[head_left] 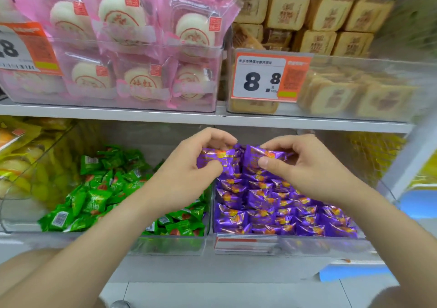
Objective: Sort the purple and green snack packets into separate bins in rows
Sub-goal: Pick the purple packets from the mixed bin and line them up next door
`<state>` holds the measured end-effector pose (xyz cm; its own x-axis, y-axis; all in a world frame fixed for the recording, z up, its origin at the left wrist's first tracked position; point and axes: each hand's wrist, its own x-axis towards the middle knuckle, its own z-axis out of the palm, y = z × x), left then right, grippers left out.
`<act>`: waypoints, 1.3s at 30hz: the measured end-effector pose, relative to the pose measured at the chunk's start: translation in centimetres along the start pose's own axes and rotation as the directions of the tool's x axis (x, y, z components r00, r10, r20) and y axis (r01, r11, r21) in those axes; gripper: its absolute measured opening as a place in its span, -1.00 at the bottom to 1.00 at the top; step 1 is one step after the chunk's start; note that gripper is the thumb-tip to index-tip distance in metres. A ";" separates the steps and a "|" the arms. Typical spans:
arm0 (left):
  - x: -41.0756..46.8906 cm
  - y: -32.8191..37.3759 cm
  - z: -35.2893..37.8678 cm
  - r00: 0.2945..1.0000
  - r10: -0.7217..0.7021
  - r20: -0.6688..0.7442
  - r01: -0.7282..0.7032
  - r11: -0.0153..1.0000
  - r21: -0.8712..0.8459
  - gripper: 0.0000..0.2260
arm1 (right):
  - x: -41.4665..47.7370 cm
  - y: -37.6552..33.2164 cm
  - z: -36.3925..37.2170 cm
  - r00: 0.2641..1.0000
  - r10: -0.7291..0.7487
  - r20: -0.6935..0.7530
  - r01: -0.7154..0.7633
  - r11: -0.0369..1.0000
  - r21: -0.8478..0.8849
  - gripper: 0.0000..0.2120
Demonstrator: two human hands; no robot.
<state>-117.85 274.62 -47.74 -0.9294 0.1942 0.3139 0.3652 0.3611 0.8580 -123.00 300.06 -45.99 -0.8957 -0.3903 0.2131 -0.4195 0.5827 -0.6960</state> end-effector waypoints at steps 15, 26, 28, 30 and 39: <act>1.0 0.3 4.4 0.983 0.184 -0.007 -0.169 0.916 0.363 -0.72 | -1.7 7.2 -2.7 0.991 0.051 0.123 0.024 0.841 -0.540 -0.77; 1.3 0.1 5.1 0.985 0.166 0.048 -0.171 0.911 0.376 -0.77 | -1.6 9.0 -1.8 0.978 -0.022 0.207 0.146 0.784 -0.603 -0.81; 1.4 -0.1 5.2 0.986 0.156 0.058 -0.166 0.916 0.366 -0.77 | -1.7 9.4 -1.8 0.971 -0.020 0.239 0.160 0.797 -0.582 -0.79; 1.4 -0.2 5.3 0.986 0.152 0.063 -0.165 0.922 0.350 -0.75 | -1.9 9.3 -1.9 0.976 -0.010 0.219 0.136 0.812 -0.568 -0.78; 1.5 0.8 5.7 0.983 0.178 0.049 -0.184 0.963 0.198 -0.69 | -4.0 1.8 -1.6 0.994 -0.080 0.069 0.076 0.996 0.046 -0.80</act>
<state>-118.64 280.39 -48.87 -0.8459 0.2994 0.4414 0.5333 0.4926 0.6877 -120.40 303.84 -46.99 -0.8472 -0.4836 0.2201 -0.4796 0.5177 -0.7085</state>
